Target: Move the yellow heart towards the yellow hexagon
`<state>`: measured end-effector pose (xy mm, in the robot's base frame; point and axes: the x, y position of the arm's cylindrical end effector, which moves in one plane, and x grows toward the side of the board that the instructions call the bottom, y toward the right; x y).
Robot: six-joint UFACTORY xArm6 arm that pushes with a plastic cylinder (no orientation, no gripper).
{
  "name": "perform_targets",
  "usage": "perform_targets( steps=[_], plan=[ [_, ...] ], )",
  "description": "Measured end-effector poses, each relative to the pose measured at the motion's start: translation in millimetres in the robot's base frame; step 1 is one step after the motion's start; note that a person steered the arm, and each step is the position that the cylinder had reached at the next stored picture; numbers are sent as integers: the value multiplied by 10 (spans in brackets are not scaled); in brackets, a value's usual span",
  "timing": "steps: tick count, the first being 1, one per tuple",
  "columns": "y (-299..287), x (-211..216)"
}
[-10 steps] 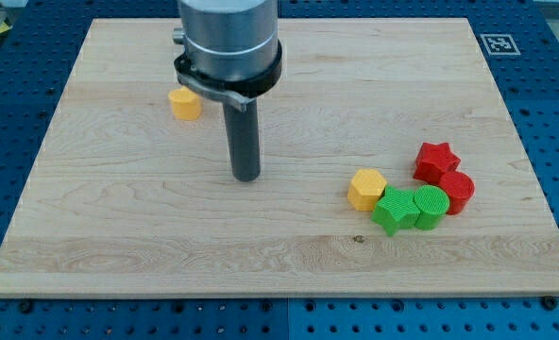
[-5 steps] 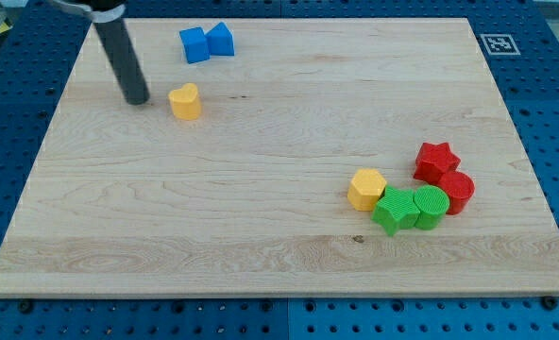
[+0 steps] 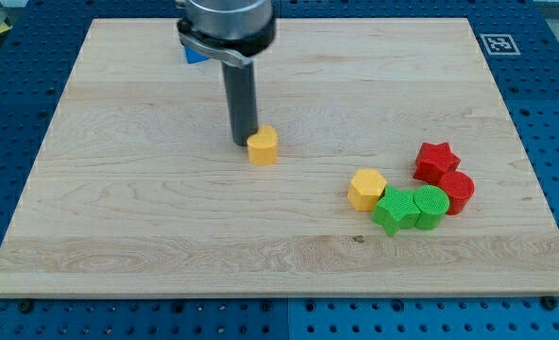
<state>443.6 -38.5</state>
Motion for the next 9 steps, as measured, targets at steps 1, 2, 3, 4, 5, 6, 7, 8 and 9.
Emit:
perform_targets(
  steps=[1,2,3,4,5,6,7,8,9],
  plan=[
    [-21,126],
    [-99,152],
    [-99,156],
    [-11,186],
    [316,201],
    [372,316],
    [161,500],
    [539,500],
    [604,500]
  ],
)
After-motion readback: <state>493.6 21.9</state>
